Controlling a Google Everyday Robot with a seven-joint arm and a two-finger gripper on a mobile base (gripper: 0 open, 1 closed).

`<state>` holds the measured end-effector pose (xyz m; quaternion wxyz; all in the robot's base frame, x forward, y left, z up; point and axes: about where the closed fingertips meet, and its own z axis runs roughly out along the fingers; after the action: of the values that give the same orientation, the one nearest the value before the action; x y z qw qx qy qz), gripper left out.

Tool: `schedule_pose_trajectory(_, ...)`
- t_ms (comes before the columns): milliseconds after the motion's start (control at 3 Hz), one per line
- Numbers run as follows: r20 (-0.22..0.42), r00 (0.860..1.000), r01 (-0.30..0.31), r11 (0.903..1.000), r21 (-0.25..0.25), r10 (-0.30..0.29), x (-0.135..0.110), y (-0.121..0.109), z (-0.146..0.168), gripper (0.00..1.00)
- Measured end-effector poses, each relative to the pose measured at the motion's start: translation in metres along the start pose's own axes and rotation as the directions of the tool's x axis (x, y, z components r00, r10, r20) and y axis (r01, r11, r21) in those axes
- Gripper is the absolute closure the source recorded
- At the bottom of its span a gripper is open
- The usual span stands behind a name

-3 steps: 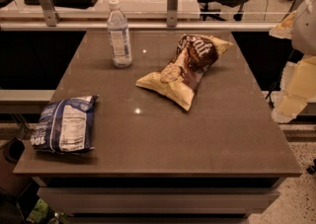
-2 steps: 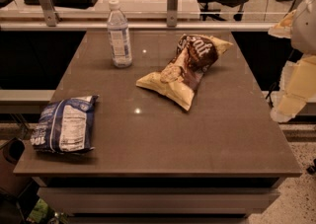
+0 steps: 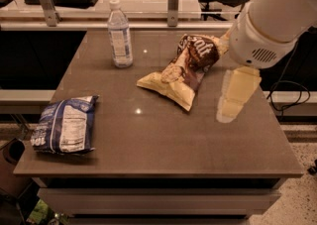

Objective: Pick blue chip bag

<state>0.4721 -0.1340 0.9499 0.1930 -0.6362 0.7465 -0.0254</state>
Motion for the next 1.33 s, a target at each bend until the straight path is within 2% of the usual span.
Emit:
schedule_pose_trajectory(333,0.09,0.994,0.057,0.9984,-0.003,-0.056,-0.044,0.006,0.036,0.0)
schedule_pose_trajectory(667,0.231,0.964,0.134,0.991,-0.002,-0.13,-0.088,0.019,0.058,0.0)
schedule_pose_trajectory(1000,0.326,0.916,0.241,0.9703,0.023,-0.235,-0.129,0.033,0.071,0.0)
schedule_pose_trajectory(1333,0.362,0.861,0.347,0.9332,0.092,-0.356,-0.162,0.047,0.078,0.0)
